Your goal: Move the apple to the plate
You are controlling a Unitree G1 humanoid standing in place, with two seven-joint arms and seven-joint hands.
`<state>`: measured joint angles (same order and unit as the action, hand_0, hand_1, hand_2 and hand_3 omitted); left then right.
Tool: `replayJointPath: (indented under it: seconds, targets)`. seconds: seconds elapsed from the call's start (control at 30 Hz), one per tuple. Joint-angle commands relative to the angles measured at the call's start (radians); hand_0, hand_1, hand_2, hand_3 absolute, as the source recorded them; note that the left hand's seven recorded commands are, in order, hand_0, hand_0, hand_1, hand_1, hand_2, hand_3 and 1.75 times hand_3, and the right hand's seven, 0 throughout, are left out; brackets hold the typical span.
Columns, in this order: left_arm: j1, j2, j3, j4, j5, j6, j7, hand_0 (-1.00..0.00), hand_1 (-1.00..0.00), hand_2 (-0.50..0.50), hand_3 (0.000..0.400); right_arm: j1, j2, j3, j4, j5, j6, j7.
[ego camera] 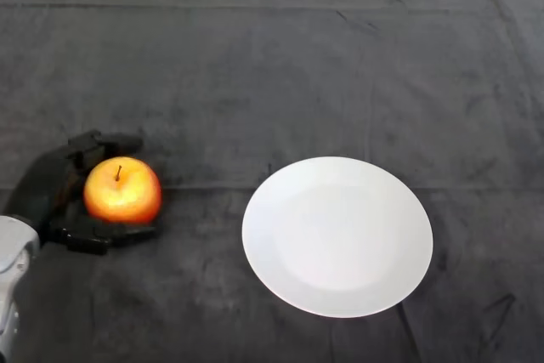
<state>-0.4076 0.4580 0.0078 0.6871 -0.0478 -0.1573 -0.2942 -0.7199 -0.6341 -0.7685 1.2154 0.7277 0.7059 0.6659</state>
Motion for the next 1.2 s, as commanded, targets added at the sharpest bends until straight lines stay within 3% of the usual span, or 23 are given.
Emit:
replayJointPath:
  seconds: [0.03, 0.57, 0.93, 1.2]
  targets:
    - [0.036, 0.029, -0.039, 0.024, 0.029, 0.038, -0.022, -1.0, -1.0, 0.0, 0.4, -0.004, -0.017, -0.0091, -0.021, 0.0174, 0.001, -0.0063]
    - [0.017, 0.046, -0.043, 0.002, 0.058, 0.038, -0.017, -1.0, -1.0, 0.0, 0.4, -0.003, -0.017, -0.009, -0.022, 0.018, 0.002, -0.0067]
    - [0.02, 0.031, -0.042, -0.15, 0.088, 0.05, 0.055, -1.0, -1.0, 0.0, 0.4, -0.003, -0.016, -0.0089, -0.023, 0.0184, 0.002, -0.0073]
    - [0.033, 0.001, -0.054, -0.264, 0.123, 0.014, 0.126, -1.0, -1.0, 0.0, 0.4, -0.002, -0.015, -0.0087, -0.025, 0.0187, 0.001, -0.008]
